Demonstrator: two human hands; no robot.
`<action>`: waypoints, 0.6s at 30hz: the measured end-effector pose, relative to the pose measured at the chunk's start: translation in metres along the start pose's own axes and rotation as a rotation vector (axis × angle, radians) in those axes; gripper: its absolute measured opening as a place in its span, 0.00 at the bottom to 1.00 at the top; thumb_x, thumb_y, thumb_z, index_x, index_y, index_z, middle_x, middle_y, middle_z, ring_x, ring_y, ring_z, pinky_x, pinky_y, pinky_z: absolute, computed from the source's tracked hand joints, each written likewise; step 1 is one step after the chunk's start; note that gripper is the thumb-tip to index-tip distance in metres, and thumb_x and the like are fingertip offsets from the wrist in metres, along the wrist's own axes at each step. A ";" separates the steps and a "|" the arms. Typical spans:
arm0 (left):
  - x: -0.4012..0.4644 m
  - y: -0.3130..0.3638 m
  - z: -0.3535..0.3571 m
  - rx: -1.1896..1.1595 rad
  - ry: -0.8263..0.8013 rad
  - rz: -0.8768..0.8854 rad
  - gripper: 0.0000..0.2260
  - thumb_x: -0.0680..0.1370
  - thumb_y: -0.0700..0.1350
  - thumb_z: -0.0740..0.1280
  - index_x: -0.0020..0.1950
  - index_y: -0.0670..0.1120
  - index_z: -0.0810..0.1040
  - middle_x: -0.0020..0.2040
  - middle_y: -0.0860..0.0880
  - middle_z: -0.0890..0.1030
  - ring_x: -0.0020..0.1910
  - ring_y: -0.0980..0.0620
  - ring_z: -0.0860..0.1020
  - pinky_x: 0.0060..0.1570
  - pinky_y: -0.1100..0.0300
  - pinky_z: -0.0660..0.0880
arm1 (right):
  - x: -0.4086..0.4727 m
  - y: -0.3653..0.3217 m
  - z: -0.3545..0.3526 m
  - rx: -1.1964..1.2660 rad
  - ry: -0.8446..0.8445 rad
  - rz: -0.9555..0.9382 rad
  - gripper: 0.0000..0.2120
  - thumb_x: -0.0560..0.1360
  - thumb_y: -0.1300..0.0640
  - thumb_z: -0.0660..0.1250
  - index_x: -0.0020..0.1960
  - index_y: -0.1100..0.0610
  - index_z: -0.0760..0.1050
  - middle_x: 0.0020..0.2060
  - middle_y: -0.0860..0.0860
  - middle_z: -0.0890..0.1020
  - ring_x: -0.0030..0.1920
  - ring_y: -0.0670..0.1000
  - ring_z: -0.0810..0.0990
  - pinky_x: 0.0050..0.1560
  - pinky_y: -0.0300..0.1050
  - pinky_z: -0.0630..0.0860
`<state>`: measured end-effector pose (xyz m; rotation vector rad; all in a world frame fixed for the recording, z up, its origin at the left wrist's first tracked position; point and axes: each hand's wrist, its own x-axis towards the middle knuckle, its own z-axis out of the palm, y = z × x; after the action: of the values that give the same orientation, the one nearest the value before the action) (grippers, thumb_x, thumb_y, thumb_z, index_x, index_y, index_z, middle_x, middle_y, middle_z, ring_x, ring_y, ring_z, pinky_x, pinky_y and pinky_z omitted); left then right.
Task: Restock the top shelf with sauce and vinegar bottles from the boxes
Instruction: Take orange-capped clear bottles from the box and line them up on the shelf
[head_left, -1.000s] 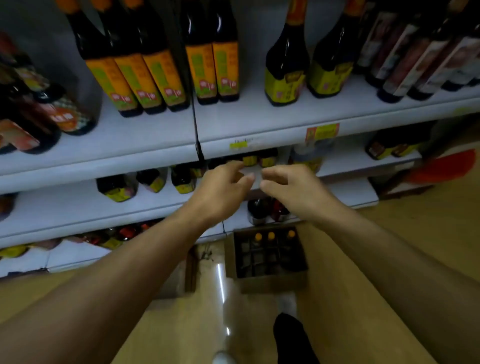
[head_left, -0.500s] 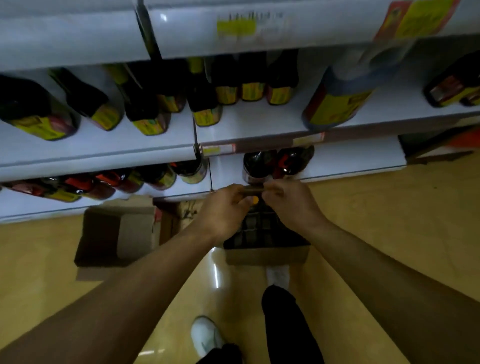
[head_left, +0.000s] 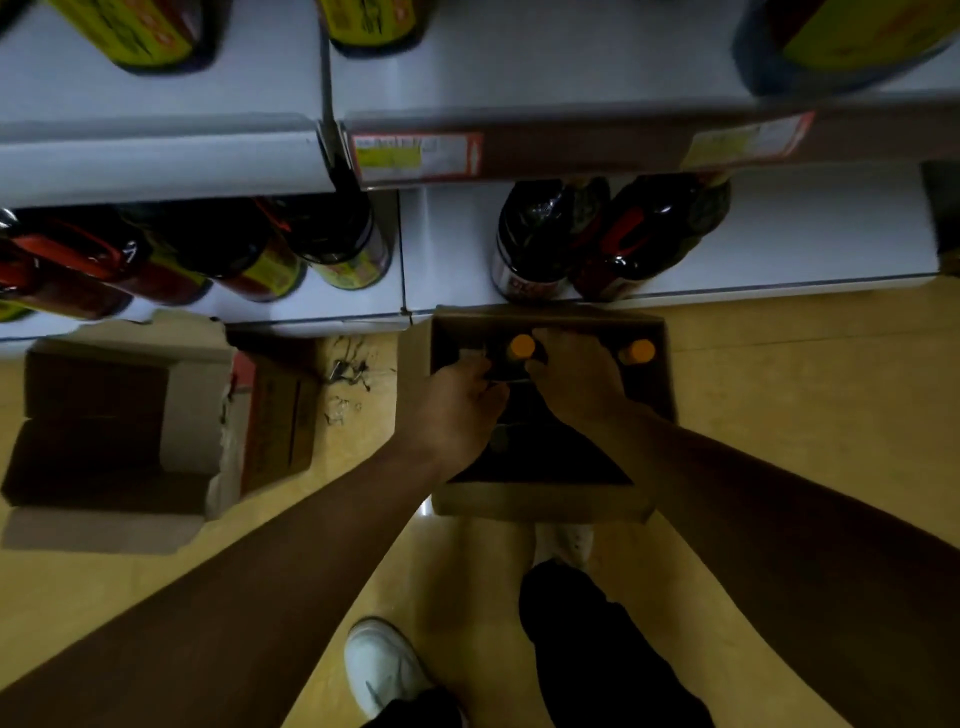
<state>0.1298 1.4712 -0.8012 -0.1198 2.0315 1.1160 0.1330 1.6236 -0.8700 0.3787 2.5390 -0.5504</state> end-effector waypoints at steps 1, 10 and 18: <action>0.008 -0.005 0.003 -0.006 0.008 -0.004 0.13 0.81 0.41 0.63 0.66 0.44 0.75 0.45 0.49 0.79 0.46 0.50 0.79 0.56 0.49 0.78 | 0.006 0.002 0.006 -0.043 -0.017 -0.011 0.14 0.80 0.56 0.63 0.65 0.57 0.72 0.60 0.57 0.77 0.61 0.60 0.76 0.55 0.55 0.76; 0.054 -0.038 0.012 0.081 0.043 0.062 0.09 0.82 0.42 0.63 0.61 0.44 0.76 0.40 0.57 0.75 0.36 0.60 0.74 0.39 0.65 0.72 | 0.065 0.004 0.050 -0.260 -0.083 -0.022 0.13 0.80 0.55 0.62 0.64 0.56 0.71 0.59 0.55 0.78 0.59 0.60 0.77 0.50 0.53 0.71; 0.069 -0.045 0.013 0.105 0.046 0.102 0.09 0.82 0.43 0.63 0.61 0.46 0.77 0.45 0.52 0.77 0.43 0.53 0.77 0.47 0.54 0.76 | 0.076 0.008 0.057 -0.278 -0.093 -0.100 0.12 0.81 0.59 0.60 0.62 0.60 0.73 0.61 0.58 0.77 0.61 0.59 0.76 0.53 0.51 0.71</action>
<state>0.1100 1.4723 -0.8823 0.0114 2.1534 1.0749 0.0969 1.6173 -0.9582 0.1233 2.5084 -0.2383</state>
